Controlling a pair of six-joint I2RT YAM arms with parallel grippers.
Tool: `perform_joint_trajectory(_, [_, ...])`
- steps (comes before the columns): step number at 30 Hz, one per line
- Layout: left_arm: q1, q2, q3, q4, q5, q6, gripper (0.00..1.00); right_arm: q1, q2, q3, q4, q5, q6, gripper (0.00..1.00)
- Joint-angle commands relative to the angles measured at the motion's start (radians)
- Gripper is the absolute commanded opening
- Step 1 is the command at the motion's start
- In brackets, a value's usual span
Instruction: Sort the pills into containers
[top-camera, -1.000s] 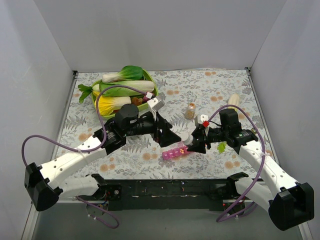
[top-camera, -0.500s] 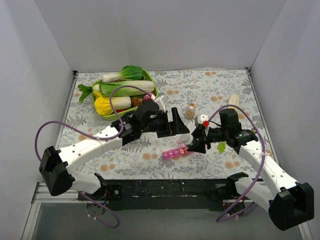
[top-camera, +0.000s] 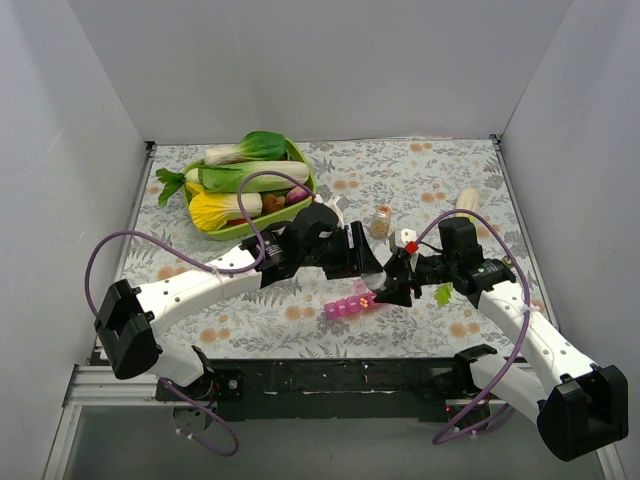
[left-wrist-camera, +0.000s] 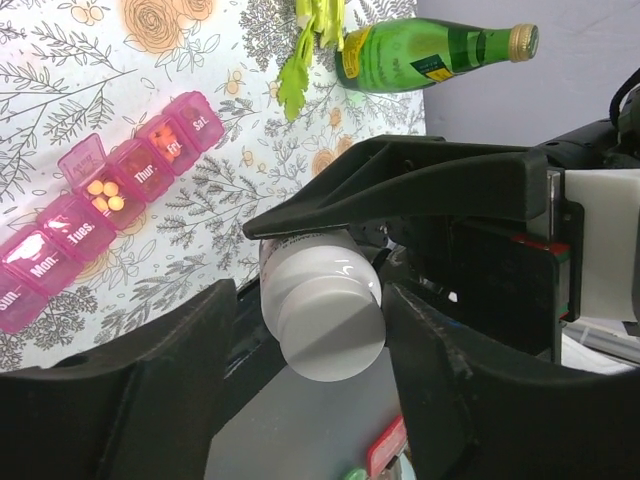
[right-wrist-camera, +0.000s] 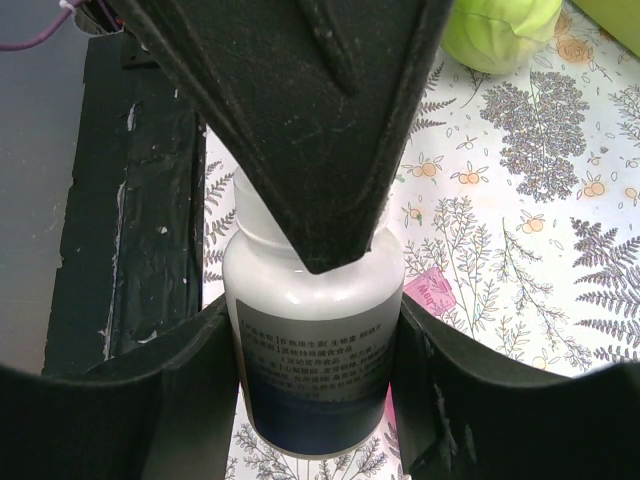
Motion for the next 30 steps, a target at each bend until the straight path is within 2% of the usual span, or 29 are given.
perform_joint_trajectory(1, [-0.006, -0.005, 0.048, -0.019, -0.002, 0.019, 0.56, -0.003, -0.007, 0.018, 0.040, -0.012, 0.011, 0.01])
perform_joint_trajectory(5, [-0.009, 0.001, 0.053, -0.022, 0.023, 0.050, 0.43, -0.003, -0.009, 0.018, 0.042, -0.009, 0.011, 0.01])
perform_joint_trajectory(8, [-0.009, -0.006, 0.045, -0.011, 0.038, 0.097, 0.38, -0.003, -0.009, 0.018, 0.040, -0.009, 0.009, 0.01])
perform_joint_trajectory(11, [-0.009, -0.036, 0.007, 0.048, 0.110, 0.247, 0.30, -0.003, -0.009, 0.016, 0.043, -0.010, 0.009, 0.01])
perform_joint_trajectory(14, [-0.009, -0.045, -0.015, 0.090, 0.245, 0.439, 0.20, -0.003, -0.009, 0.018, 0.043, -0.012, 0.011, 0.01])
perform_joint_trajectory(19, [-0.008, 0.033, 0.010, 0.029, 0.448, 0.766, 0.15, -0.003, -0.013, 0.019, 0.040, -0.010, 0.008, 0.01])
perform_joint_trajectory(20, [-0.008, 0.043, 0.010, 0.000, 0.504, 0.889, 0.15, -0.003, -0.014, 0.018, 0.040, -0.010, 0.008, 0.01])
perform_joint_trajectory(23, [-0.008, 0.064, 0.027, -0.053, 0.514, 1.081, 0.20, -0.003, -0.017, 0.016, 0.038, -0.009, 0.006, 0.01])
perform_joint_trajectory(24, [-0.006, 0.067, 0.031, -0.056, 0.483, 1.102, 0.32, -0.003, -0.015, 0.016, 0.038, -0.009, 0.006, 0.01])
perform_joint_trajectory(26, [-0.008, 0.070, 0.053, -0.054, 0.445, 1.143, 0.47, -0.003, -0.015, 0.016, 0.037, -0.007, 0.004, 0.01])
perform_joint_trajectory(27, [-0.006, 0.064, 0.056, -0.041, 0.370, 1.127, 0.55, -0.003, -0.017, 0.016, 0.037, -0.007, 0.003, 0.01])
perform_joint_trajectory(28, [-0.005, 0.055, 0.050, -0.004, 0.357, 1.119, 0.65, -0.003, -0.017, 0.014, 0.037, -0.007, 0.004, 0.01])
perform_joint_trajectory(30, [0.005, -0.005, 0.018, 0.060, 0.319, 1.044, 0.74, -0.003, -0.017, 0.014, 0.040, -0.007, 0.003, 0.01])
